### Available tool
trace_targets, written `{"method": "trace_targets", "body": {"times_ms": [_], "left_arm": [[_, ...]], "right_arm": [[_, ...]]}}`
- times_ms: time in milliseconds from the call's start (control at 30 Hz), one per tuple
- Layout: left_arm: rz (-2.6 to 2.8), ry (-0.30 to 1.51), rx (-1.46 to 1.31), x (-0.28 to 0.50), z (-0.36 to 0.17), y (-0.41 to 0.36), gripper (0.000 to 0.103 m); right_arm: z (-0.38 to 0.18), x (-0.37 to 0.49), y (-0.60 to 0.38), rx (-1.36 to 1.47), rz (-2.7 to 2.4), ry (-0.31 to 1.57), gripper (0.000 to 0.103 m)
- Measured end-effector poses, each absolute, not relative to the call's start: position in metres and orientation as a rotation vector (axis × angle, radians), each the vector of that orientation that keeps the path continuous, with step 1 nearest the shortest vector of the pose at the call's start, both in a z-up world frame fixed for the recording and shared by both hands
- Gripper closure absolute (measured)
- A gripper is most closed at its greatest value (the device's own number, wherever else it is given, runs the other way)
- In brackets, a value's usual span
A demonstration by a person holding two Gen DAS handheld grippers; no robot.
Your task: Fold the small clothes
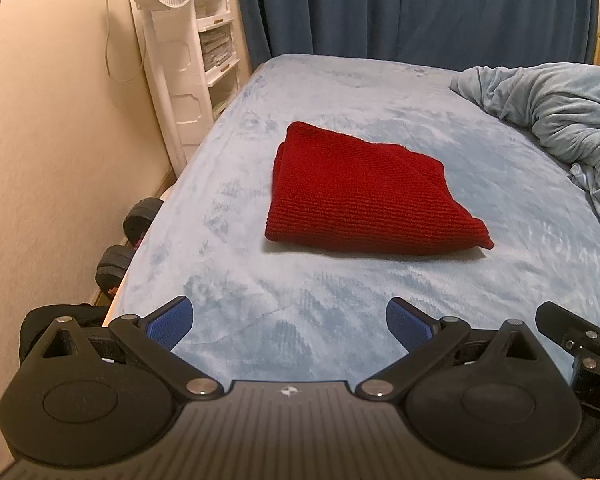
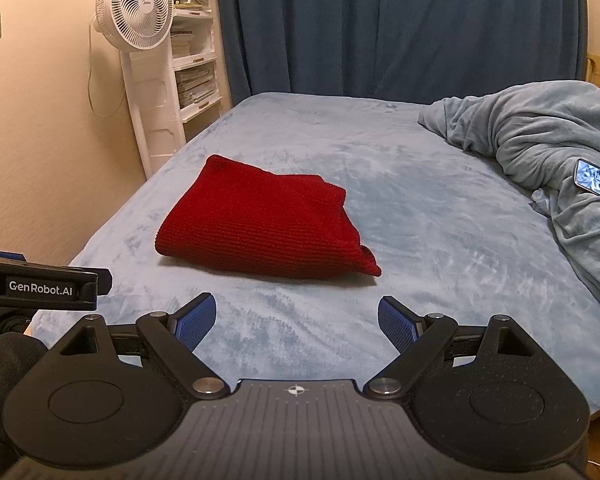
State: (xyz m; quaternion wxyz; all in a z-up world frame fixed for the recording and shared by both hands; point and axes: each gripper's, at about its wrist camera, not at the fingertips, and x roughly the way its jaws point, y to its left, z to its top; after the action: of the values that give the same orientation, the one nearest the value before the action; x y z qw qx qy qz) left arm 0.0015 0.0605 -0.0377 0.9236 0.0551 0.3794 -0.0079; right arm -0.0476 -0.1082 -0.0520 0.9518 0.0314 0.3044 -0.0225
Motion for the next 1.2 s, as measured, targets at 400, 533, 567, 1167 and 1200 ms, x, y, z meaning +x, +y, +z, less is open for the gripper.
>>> {"method": "trace_targets", "body": {"times_ms": [400, 533, 567, 1167, 1200], "left_arm": [[-0.021, 0.781, 0.115, -0.0003, -0.0381, 0.0612, 0.000], [-0.020, 0.781, 0.114, -0.0006, -0.0380, 0.0609, 0.000], [-0.020, 0.780, 0.114, -0.0005, -0.0380, 0.0607, 0.000], [-0.023, 0.782, 0.122, -0.0008, -0.0398, 0.0626, 0.000], [-0.026, 0.783, 0.124, -0.0008, -0.0401, 0.0638, 0.000]], "right_arm": [[-0.0530, -0.0483, -0.1055, 0.062, -0.038, 0.624, 0.014], [-0.0539, -0.0480, -0.1056, 0.065, -0.037, 0.628, 0.014], [-0.0543, -0.0480, -0.1050, 0.066, -0.037, 0.629, 0.014], [-0.0560, -0.0479, -0.1025, 0.070, -0.033, 0.635, 0.014], [-0.0562, -0.0479, -0.1022, 0.070, -0.033, 0.637, 0.014]]}}
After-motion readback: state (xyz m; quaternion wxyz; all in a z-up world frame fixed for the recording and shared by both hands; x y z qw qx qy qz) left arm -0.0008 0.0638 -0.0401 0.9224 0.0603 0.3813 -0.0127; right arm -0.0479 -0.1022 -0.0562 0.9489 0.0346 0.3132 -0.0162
